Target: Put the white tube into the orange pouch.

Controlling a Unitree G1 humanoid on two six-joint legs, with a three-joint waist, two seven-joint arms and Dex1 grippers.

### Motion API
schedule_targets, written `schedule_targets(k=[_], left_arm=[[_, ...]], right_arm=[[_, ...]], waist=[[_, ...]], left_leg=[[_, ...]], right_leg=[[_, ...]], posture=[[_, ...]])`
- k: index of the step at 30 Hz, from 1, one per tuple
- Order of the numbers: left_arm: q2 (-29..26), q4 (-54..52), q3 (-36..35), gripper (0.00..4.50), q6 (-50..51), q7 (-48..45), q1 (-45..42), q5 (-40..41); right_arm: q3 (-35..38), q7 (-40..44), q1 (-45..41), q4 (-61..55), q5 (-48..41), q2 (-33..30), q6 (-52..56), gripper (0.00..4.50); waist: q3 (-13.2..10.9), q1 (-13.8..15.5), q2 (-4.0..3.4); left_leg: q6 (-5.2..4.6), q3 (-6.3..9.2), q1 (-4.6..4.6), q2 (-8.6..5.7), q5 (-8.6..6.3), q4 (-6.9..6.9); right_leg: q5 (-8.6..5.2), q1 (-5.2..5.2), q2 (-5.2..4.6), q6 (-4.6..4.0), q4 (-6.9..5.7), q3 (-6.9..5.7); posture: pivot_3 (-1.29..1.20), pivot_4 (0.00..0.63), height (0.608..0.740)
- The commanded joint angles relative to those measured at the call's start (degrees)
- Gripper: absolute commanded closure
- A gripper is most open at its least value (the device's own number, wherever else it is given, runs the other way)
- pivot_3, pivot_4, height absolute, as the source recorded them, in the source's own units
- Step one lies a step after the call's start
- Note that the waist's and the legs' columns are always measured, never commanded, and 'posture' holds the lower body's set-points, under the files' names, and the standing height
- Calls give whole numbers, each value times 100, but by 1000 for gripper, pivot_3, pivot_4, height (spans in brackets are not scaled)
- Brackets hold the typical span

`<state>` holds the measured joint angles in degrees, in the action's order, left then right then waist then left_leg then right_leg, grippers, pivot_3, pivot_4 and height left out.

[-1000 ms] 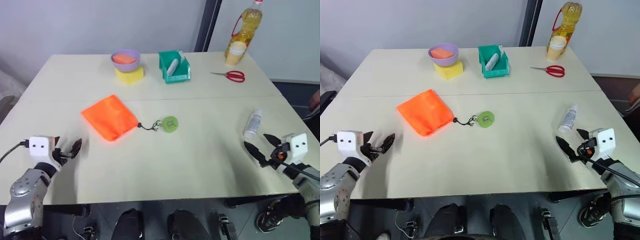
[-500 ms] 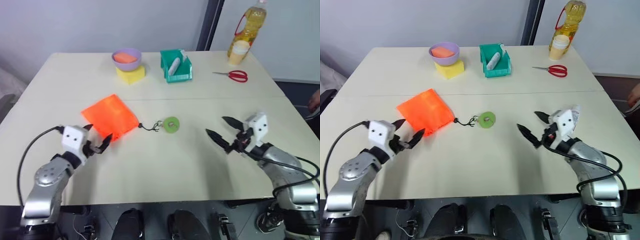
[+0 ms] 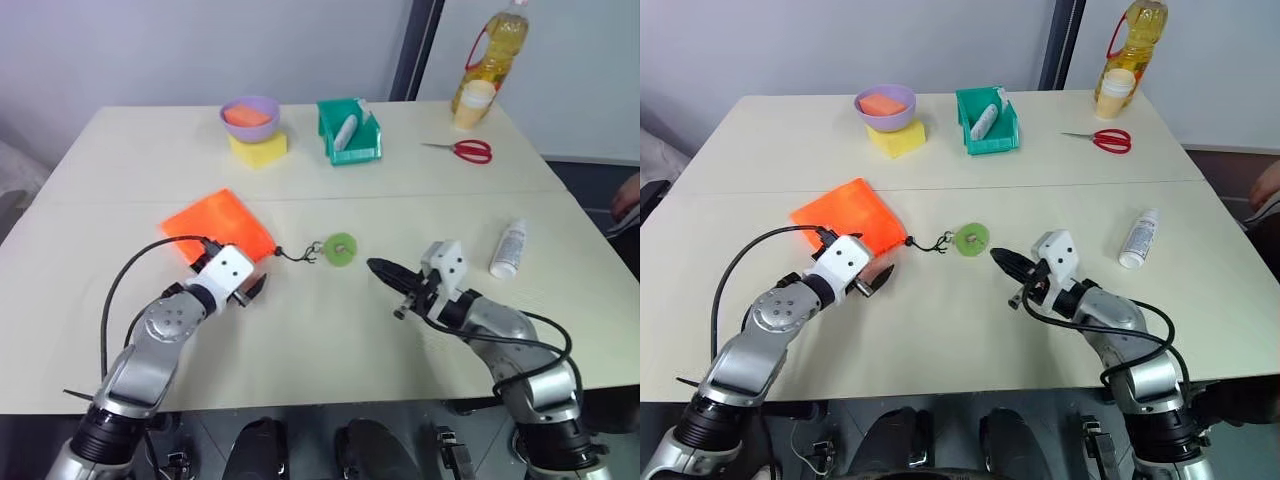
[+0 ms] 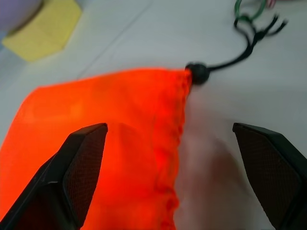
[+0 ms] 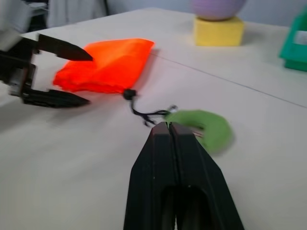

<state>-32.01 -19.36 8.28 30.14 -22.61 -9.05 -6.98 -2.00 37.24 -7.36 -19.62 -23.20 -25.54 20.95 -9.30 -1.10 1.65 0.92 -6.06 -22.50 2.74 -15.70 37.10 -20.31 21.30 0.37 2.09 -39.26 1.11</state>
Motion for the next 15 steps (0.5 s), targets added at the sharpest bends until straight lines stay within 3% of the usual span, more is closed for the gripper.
schedule_targets(k=[1, 14, 15], left_arm=[[6, -150, -117, 0, 129, 104, -123, -160], [232, 57, -610, 0, 245, 227, -244, -14], [248, 78, -633, 255, 229, 240, -256, -7]], right_arm=[[8, -52, -116, -243, -25, 30, 34, 4461], [6, -46, -43, -303, -30, 54, 31, 4461], [4, -46, -35, -300, -27, 57, 24, 4493]], waist=[[0, 7, 0], [0, 8, 0], [0, 8, 0]], left_leg=[[0, 0, 0, 0, 0, 0], [0, 0, 0, 0, 0, 1], [0, 0, 0, 0, 0, 2]], right_leg=[[0, 0, 0, 0, 0, 0], [0, 0, 0, 0, -2, -1], [0, -1, 0, 0, -2, 0]], posture=[[0, 150, 740], [0, 150, 740], [0, 150, 740]])
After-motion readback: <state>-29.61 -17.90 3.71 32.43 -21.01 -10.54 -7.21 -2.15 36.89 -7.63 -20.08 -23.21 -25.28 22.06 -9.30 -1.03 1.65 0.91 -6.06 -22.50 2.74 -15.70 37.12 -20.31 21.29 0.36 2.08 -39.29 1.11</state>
